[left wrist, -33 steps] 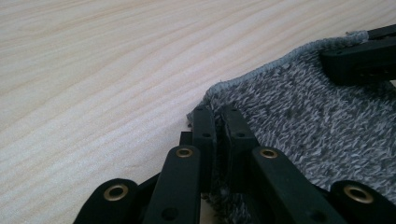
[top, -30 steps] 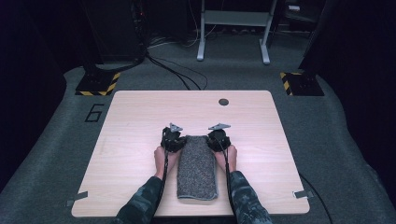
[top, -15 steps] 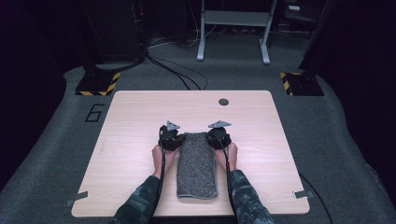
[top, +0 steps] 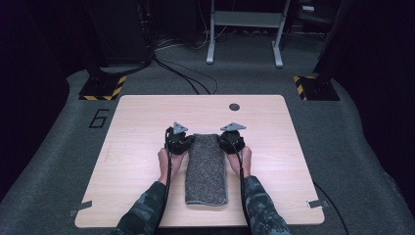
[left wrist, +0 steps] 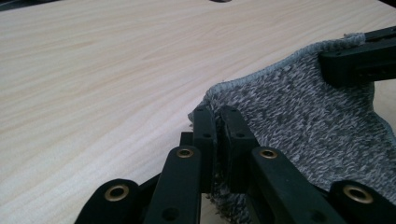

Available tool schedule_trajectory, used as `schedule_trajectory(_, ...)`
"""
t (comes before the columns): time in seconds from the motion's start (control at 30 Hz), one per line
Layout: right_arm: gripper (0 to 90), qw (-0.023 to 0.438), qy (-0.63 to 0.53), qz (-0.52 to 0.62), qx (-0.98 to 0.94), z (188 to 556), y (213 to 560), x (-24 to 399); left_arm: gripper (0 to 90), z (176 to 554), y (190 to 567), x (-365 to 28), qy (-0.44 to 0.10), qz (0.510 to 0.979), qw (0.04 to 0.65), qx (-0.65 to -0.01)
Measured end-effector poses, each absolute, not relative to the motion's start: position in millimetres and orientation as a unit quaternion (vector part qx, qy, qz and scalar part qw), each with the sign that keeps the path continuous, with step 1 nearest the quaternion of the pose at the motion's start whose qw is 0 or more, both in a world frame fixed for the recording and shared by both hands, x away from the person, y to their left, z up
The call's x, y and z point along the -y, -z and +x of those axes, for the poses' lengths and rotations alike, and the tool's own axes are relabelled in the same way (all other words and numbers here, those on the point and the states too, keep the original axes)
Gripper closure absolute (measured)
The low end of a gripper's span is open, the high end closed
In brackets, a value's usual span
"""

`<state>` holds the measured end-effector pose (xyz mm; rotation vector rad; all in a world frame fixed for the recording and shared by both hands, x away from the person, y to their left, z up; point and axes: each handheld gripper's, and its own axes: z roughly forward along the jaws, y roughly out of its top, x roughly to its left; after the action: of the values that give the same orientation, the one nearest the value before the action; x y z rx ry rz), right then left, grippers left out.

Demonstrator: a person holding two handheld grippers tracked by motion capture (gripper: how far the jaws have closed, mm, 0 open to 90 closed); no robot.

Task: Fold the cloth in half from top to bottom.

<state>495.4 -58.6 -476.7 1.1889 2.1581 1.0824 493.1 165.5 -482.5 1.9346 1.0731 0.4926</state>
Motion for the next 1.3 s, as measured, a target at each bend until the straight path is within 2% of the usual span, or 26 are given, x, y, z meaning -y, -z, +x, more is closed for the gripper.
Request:
schedule_trajectory(0.8, 85.7, 0.240, -0.424, 0.417, -0.768, 501.1, 448.9, 61.2, 84.9, 505.2, 456.1, -165.4, -0.229, 0.774, 0.433, -0.403)
schedule_trajectory(1.3, 85.6, 0.258, -0.451, 0.389, -0.760, 476.4, 430.2, 66.3, 84.9, 479.7, 444.4, -166.4, -0.273, 0.768, 0.455, -0.359)
